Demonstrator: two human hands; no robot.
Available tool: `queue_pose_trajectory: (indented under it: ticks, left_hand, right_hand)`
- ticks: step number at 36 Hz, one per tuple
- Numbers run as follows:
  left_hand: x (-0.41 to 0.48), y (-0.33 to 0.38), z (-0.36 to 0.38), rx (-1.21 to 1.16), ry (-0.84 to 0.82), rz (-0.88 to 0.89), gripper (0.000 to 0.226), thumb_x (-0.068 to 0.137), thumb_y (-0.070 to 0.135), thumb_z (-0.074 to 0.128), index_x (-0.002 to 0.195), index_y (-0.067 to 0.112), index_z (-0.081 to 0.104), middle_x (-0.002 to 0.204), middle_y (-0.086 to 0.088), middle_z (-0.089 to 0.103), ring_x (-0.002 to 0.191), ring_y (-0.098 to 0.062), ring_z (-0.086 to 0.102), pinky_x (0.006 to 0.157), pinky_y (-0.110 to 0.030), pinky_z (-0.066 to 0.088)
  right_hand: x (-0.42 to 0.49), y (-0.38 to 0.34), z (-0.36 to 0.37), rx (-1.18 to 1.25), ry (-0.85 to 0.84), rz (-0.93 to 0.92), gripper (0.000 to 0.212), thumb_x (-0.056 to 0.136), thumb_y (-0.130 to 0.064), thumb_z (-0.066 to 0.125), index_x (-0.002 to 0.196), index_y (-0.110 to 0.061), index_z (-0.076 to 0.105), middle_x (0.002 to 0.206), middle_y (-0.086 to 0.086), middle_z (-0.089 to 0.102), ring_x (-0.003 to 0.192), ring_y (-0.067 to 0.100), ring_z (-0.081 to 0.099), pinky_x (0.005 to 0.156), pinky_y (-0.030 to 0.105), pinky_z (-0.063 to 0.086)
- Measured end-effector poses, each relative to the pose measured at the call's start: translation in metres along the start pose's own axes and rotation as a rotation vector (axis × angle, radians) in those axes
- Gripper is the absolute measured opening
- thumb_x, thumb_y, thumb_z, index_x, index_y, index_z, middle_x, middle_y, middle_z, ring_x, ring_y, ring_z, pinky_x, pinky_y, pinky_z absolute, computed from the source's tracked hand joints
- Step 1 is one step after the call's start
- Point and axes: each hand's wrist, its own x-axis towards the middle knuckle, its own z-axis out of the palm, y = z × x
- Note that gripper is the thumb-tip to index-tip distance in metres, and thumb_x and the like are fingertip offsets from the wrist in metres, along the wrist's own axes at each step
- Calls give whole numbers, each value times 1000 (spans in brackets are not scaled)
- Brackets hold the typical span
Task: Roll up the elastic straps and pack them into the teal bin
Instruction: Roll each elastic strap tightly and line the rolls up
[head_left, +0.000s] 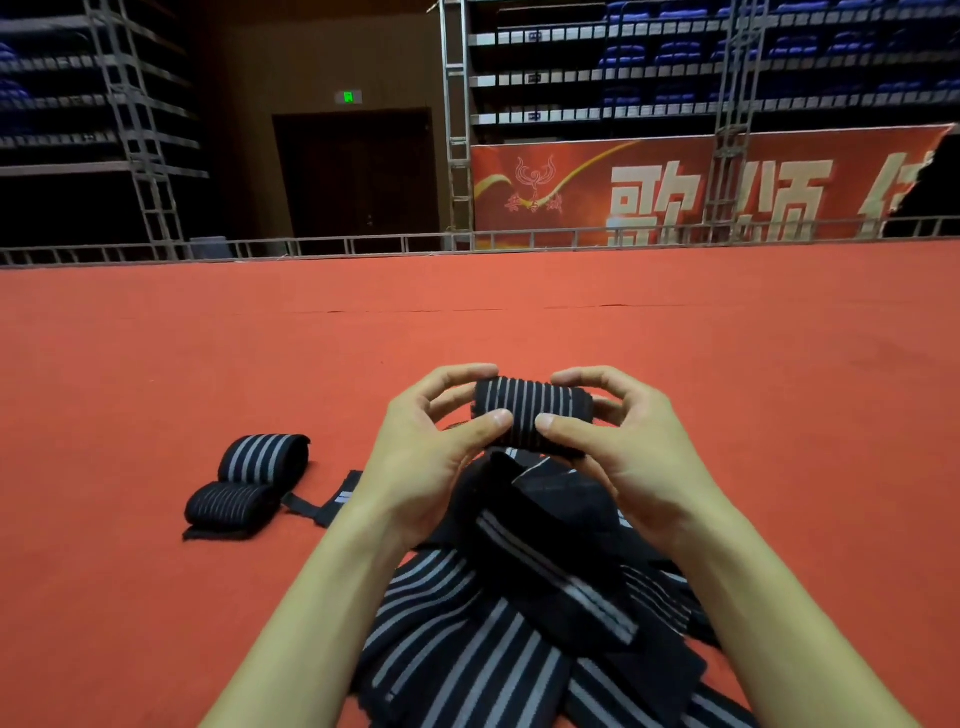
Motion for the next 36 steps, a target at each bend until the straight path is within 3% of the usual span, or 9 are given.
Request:
queue_pose_trajectory:
  ticks: [2,6,12,16,19,22,25,30,36]
  left_hand:
    - [-8,-5,-9,22,23,-18,33,82,-11,68,100,16,71,100,-2,73,85,-20,71,72,-28,58]
    - [-31,-7,-40,97,48,-62,35,80,-14,69,99,15,71,101,-2,73,87,-27,68,83,-41,58]
    - [-63,-4,-99,192,115,-115,36,78,-16,70,96,15,70,102,-4,70,80,-12,65,72,-30,56]
    - [-79,-5,-148,195,209,-179,37,78,-16,70,99,14,70,109,-12,63,96,-22,62,76,-31,55]
    - [-88,-5,-186,177,287,-214,39,77,-17,70,99,14,70,113,-13,62,98,-22,64,71,-29,57]
    - [-94,-5,-218,185,332,-236,38,77,-20,68,99,11,69,111,-9,65,74,-20,66,63,-29,57]
    - [-88,-9,-246,253,363,-236,40,77,-21,67,97,13,69,115,-13,64,76,-25,65,64,-31,54]
    - [-67,-23,-283,384,387,-217,40,77,-18,70,95,18,71,118,-16,64,75,-24,62,59,-27,49]
    - [-52,-39,-306,547,358,-191,40,78,-11,72,94,26,71,112,-13,67,76,-18,64,67,-29,51]
  right_hand:
    - [-4,1,5,-79,-16,-7,33,75,1,80,98,-20,69,95,12,71,77,24,72,70,36,61]
    - [-17,12,24,-156,-102,29,36,71,5,82,98,-16,70,95,18,70,72,25,69,74,47,61]
    - [-30,38,76,-263,-218,103,36,71,3,83,97,-17,69,92,19,71,68,24,67,70,42,59]
    - [-30,52,123,-433,-278,83,36,71,-2,84,100,-15,68,87,5,69,60,23,67,59,38,59]
    - [-28,67,163,-534,-326,49,36,69,-9,86,98,-20,68,85,1,71,64,26,71,65,42,61]
    - [-22,86,197,-640,-363,20,40,68,-19,87,104,-25,69,97,0,70,87,19,70,74,27,53]
    - [-14,109,225,-649,-356,10,42,68,-21,87,106,-24,69,102,-2,67,105,14,62,83,27,51]
    - [5,138,254,-651,-319,0,43,70,-21,87,110,-21,71,113,-2,71,109,12,62,85,19,41]
    - [19,167,269,-695,-281,-23,46,68,-27,89,111,-23,73,109,1,72,106,25,65,98,39,49]
